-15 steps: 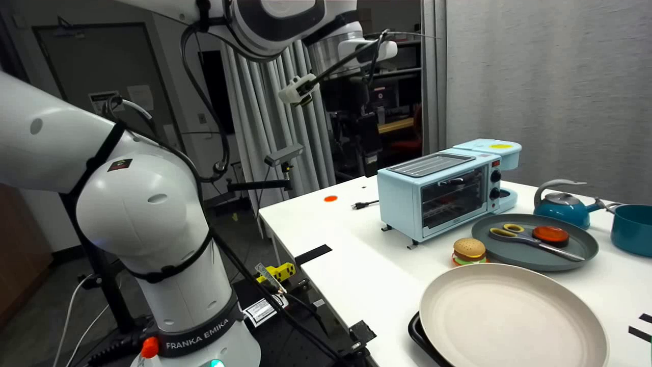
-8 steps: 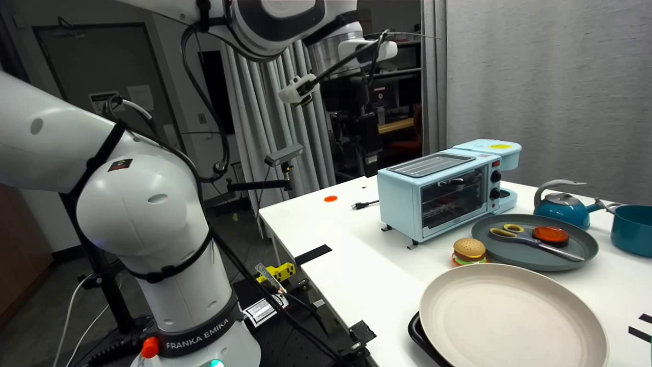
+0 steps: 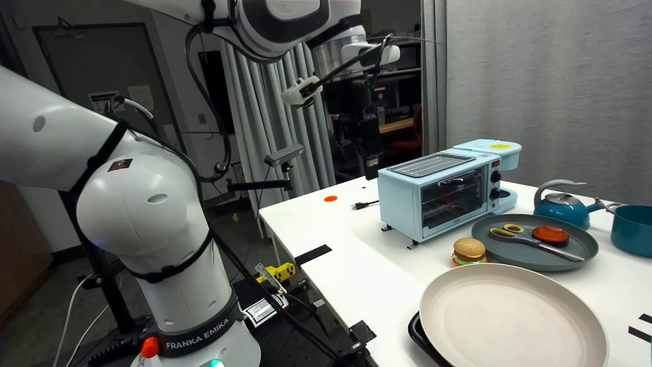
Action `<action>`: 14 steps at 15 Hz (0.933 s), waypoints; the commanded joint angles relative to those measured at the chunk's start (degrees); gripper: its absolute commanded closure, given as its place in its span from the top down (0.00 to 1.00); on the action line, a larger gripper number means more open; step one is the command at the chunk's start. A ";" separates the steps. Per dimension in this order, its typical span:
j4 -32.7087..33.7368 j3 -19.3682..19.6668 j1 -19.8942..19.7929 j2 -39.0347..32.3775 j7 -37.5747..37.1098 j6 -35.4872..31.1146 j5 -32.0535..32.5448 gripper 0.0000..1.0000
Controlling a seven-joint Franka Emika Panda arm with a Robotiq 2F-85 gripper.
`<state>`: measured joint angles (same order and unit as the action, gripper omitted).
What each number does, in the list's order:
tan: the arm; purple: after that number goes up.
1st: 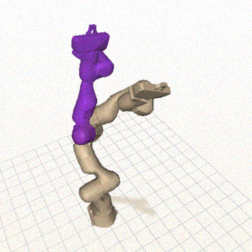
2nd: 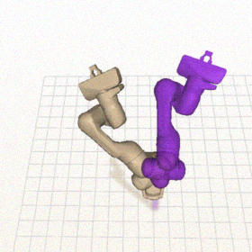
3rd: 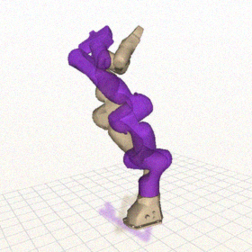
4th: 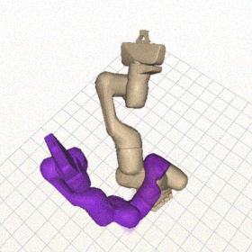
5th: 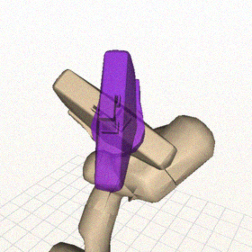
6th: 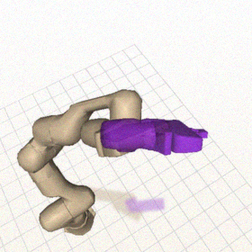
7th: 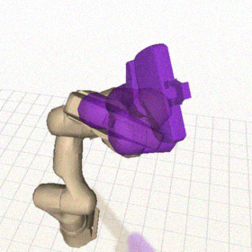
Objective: Pour the chips from the green cup onto the beige plate
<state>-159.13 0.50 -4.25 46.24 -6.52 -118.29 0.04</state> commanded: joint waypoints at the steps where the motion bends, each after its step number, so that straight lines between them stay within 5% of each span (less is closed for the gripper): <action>1: 2.05 0.51 -1.17 -4.89 -0.36 -0.80 0.30 1.00; 14: 15.77 6.26 -8.75 -28.14 0.24 -9.79 5.74 1.00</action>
<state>-148.55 5.30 -11.85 25.28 -6.56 -126.43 4.09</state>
